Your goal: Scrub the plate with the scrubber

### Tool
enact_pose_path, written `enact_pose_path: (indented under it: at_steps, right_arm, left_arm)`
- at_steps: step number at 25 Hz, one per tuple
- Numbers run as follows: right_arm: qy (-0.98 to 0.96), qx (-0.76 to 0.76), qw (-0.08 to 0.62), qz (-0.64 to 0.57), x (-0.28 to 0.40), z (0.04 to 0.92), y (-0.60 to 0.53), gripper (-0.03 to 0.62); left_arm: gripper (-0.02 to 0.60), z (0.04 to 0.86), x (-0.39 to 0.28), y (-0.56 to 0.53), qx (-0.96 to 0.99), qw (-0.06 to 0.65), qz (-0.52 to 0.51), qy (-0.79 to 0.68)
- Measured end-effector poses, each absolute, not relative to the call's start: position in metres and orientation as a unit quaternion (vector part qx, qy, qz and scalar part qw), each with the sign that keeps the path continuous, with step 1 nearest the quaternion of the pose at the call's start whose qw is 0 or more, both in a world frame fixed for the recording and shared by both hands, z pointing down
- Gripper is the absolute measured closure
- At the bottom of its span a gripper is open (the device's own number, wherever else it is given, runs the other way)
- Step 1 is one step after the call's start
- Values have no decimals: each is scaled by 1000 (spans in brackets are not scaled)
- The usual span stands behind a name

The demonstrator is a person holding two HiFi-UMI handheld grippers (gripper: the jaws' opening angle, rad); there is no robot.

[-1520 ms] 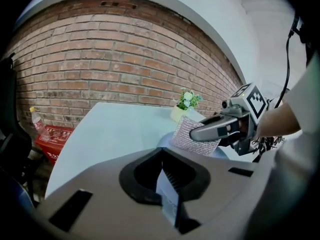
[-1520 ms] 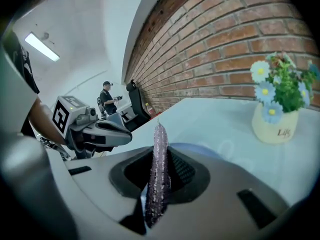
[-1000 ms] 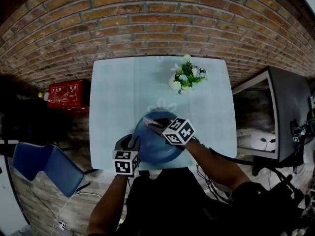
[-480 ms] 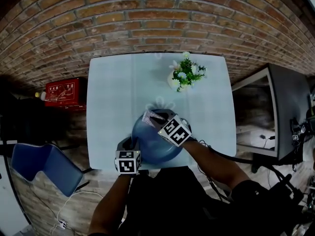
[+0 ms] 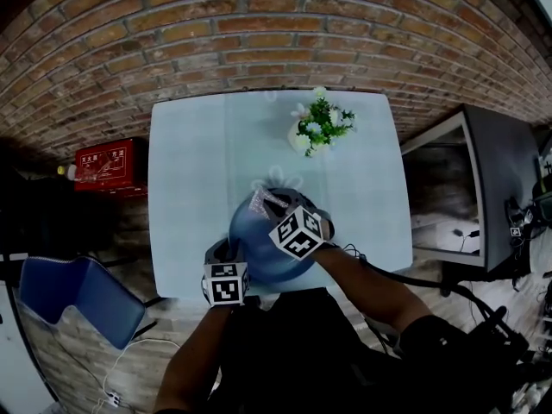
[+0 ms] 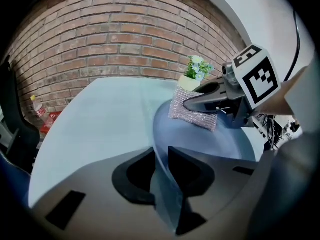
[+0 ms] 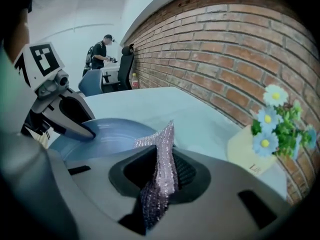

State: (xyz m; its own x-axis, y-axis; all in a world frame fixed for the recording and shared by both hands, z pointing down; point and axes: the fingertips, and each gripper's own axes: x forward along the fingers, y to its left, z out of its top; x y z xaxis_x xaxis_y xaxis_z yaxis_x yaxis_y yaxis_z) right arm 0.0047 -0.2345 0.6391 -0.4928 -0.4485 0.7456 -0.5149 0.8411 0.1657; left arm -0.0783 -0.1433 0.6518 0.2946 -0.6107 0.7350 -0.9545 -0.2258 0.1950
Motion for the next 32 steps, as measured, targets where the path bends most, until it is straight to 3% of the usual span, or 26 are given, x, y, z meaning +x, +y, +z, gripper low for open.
enact_pose_path:
  at_steps: [10,32]
  right_arm:
    - [-819,337,464,26,30,644,-239,517]
    - [-735,469,477,110,92,651,-223,519]
  left_arm:
    - [486,652,-77,-142,743,312,272,-526]
    - [485,654,-77,-147,763,283,271,-515]
